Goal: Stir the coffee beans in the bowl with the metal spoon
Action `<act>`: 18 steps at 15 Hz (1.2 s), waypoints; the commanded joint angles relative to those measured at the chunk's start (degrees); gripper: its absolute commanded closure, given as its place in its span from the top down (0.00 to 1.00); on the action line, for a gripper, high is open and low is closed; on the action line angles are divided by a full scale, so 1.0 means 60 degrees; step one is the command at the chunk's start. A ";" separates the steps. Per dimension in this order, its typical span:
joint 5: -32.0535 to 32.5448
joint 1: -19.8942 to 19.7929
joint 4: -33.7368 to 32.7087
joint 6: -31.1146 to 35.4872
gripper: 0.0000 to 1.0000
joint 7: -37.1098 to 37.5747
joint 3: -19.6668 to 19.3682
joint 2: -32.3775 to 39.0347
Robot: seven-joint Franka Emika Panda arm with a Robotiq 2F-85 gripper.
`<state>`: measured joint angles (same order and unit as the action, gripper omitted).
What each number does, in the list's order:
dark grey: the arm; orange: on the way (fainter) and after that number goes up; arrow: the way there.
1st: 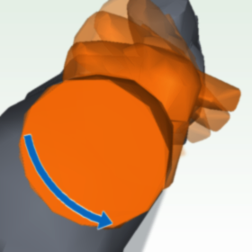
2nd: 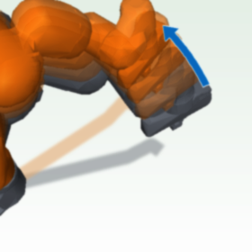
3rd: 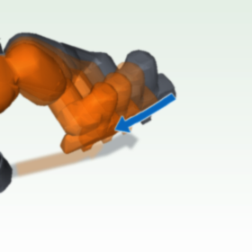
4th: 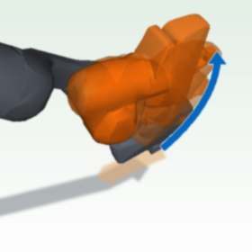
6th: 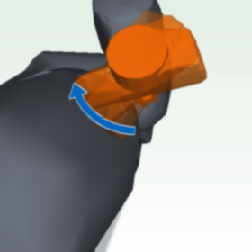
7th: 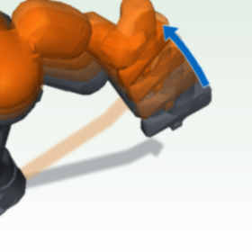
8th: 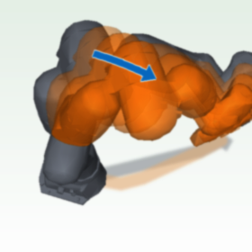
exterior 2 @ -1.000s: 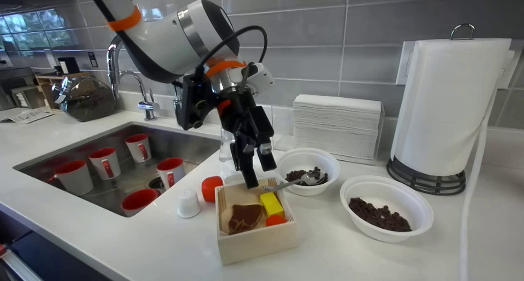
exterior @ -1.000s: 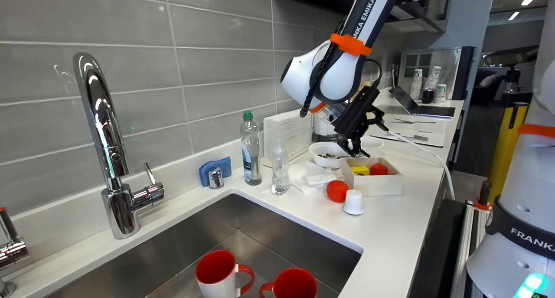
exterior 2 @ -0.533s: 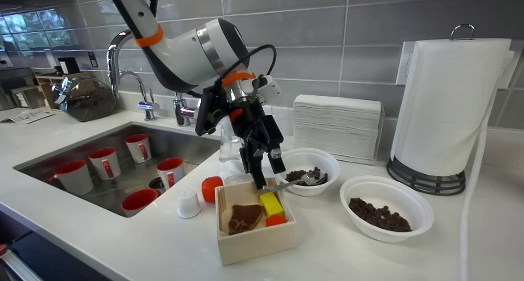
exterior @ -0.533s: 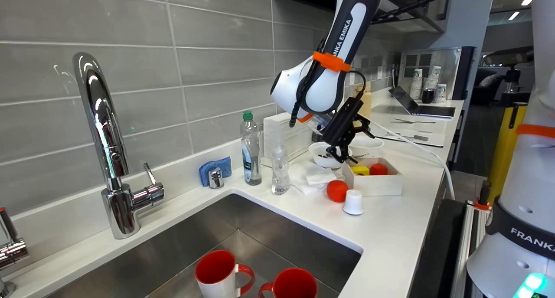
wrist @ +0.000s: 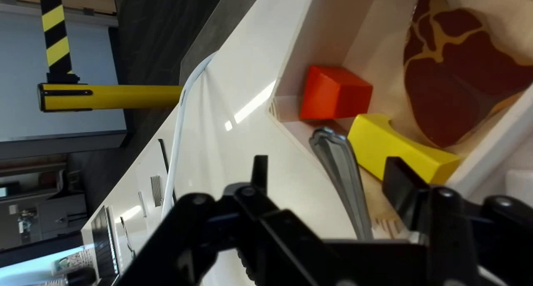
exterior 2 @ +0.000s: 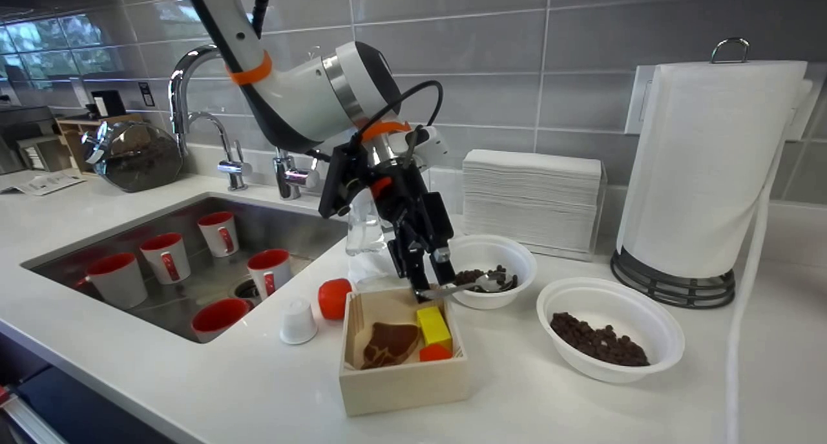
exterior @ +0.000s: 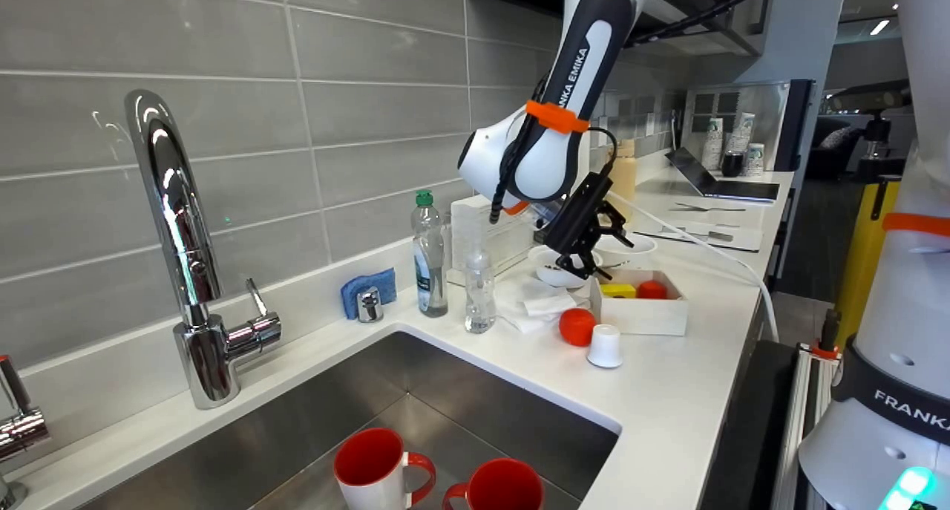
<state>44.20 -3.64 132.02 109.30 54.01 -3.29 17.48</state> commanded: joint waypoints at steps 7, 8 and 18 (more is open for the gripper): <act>-0.0036 0.0057 0.0055 0.0595 0.00 -0.0029 -0.0432 -0.0083; -0.0035 0.0060 0.0066 0.0636 0.00 -0.0041 -0.0444 -0.0123; -0.0459 -0.0032 0.0469 0.0817 0.01 -0.1265 -0.0386 -0.1502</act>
<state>43.72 -3.66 132.17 113.51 50.26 -5.34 14.19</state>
